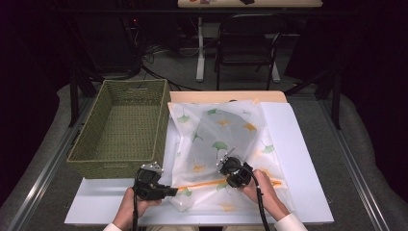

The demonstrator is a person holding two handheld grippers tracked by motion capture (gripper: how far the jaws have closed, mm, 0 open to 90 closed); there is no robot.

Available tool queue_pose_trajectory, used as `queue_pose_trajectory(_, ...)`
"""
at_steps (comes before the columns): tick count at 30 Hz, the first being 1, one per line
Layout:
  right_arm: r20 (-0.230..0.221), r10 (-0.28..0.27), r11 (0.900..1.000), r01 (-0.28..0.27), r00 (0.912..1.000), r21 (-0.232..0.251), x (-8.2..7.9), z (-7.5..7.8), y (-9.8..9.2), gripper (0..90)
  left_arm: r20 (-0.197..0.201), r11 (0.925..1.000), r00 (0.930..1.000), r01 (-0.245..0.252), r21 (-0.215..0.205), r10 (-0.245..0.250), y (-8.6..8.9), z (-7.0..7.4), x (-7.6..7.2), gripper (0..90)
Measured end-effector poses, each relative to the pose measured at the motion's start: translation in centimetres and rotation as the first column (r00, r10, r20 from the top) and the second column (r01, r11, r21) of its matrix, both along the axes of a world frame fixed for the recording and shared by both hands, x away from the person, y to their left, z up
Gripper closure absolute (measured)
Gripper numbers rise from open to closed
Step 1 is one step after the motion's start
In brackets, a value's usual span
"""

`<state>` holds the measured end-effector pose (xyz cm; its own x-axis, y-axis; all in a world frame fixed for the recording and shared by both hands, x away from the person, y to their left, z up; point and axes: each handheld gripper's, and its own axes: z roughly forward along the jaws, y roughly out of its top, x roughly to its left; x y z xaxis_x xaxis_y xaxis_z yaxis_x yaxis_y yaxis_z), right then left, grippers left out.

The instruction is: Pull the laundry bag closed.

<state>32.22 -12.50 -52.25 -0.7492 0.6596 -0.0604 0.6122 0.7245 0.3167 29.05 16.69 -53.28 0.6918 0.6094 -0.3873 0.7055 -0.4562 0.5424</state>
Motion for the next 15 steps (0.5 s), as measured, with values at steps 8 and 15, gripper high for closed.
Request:
queue_pose_trajectory(8, -0.055, 0.005, 1.0, -0.005, 0.9985, 0.004, 0.2, 0.2, -1.0, 80.9, -0.006, 1.0, 0.9999, 0.008, 0.003, -0.008, 0.1, -0.1, 0.1, 86.2)
queue_pose_trajectory(15, -0.04, 0.053, 0.997, -0.055, 0.9978, -0.051, -0.3, 0.5, -0.6, 84.0, -0.005, 0.9999, 0.9999, 0.013, 0.005, -0.013, -0.1, -0.1, 0.1, 86.0)
